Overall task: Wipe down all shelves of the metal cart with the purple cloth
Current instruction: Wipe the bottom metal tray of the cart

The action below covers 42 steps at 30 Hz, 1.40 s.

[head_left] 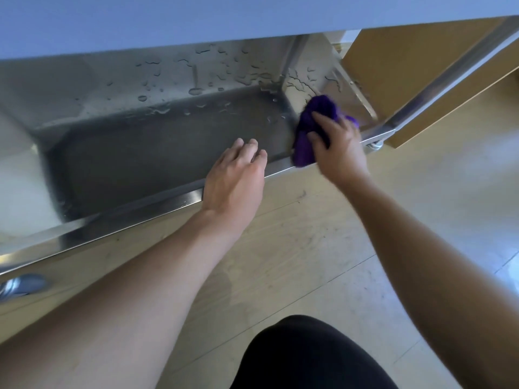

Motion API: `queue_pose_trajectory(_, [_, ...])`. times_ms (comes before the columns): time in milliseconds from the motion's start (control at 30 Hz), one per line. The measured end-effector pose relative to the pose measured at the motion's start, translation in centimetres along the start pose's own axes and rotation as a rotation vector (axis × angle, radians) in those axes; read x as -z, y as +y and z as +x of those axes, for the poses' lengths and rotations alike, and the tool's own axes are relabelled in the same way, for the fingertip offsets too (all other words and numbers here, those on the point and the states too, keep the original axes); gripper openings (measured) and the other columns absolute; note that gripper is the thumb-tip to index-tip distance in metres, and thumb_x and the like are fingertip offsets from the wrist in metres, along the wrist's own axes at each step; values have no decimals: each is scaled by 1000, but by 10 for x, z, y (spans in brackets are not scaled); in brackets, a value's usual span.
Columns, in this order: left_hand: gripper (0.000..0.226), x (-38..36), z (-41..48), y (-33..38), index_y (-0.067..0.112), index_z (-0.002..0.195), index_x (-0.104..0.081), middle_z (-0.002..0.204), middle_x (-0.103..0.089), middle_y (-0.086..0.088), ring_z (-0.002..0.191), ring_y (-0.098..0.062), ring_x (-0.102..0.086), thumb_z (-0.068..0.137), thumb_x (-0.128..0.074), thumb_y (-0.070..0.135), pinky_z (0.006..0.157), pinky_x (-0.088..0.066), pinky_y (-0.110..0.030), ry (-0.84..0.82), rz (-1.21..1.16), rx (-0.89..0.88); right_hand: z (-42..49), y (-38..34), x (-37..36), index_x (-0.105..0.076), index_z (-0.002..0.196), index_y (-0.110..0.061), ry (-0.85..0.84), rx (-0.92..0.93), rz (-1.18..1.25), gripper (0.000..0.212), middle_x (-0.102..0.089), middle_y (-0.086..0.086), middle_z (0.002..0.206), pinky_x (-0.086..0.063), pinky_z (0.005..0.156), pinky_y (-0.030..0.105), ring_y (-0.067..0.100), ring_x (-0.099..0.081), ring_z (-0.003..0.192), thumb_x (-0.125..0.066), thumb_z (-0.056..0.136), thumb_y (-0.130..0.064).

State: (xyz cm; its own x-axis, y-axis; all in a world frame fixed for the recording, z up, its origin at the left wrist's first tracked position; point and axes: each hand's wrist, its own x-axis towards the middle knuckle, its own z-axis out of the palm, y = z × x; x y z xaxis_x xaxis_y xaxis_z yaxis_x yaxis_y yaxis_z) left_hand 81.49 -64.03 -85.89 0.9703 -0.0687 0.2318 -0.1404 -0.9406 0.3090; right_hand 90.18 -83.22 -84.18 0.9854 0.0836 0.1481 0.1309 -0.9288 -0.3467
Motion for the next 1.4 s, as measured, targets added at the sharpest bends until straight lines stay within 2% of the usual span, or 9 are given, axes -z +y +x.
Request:
queue_pose_trajectory(200, [32,2,-1,0,11,124,-64,136,-57,-6,131,-30,-49,93,-56,5,94,-49,-39,-21,-18,-3,-8,-12,-6,-51,140,-29,-2,123,-6,42,-50,13,141,-32,109,41,35,-42,128,-50,98,-32])
queue_pose_trajectory(333, [31,2,0,-1,12,121,-66,133,-60,-5,128,-28,-52,91,-60,7,91,-50,-37,-32,-15,1,34,43,12,-49,142,-26,18,-58,-55,48,-49,19,141,-33,109,41,41,-43,127,-46,94,-32])
queue_pose_trajectory(433, [29,4,0,0,14,122,-65,135,-58,-2,130,-25,-50,94,-58,10,89,-51,-36,-42,-27,-5,49,64,26,-38,147,-29,-11,-247,-64,48,-36,15,151,-27,113,44,38,-30,138,-45,100,-31])
queue_pose_trajectory(567, [31,9,1,-5,14,129,-59,144,-49,0,138,-21,-39,100,-47,14,94,-48,-39,-79,-134,-11,52,50,19,-35,149,-31,-29,-305,-83,49,-24,14,158,-19,117,45,39,-18,143,-41,100,-35])
queue_pose_trajectory(733, [35,12,-3,-8,14,135,-55,148,-44,1,141,-21,-35,101,-45,16,101,-43,-37,-116,-138,-34,38,-29,-16,-35,148,-33,-84,-60,-83,48,-18,15,159,-15,119,43,41,-16,142,-39,101,-38])
queue_pose_trajectory(833, [32,16,-5,-5,15,128,-61,136,-53,-2,133,-22,-43,98,-49,14,95,-49,-41,-101,-148,-16,27,-79,-38,-33,149,-33,-115,156,-66,46,-21,12,159,-17,119,41,36,-19,142,-36,103,-34])
queue_pose_trajectory(900, [31,18,-6,-5,16,126,-62,130,-55,-2,129,-21,-45,97,-50,14,90,-52,-42,-99,-142,-21,26,-85,-41,-33,149,-33,-131,180,-48,45,-22,10,159,-19,118,37,33,-20,142,-35,103,-32])
queue_pose_trajectory(1133, [34,17,-9,-3,17,133,-57,144,-48,1,140,-20,-35,100,-45,17,94,-51,-44,-137,-136,-37,25,-53,-27,-37,147,-37,-133,181,-28,44,-29,5,157,-27,115,42,31,-24,142,-39,103,-33])
queue_pose_trajectory(1400, [35,16,-14,-2,18,134,-56,147,-47,1,139,-20,-38,101,-45,18,91,-50,-42,-134,-137,-33,51,39,9,-37,148,-31,-69,-73,-80,46,-32,12,155,-28,115,49,37,-27,140,-38,102,-25])
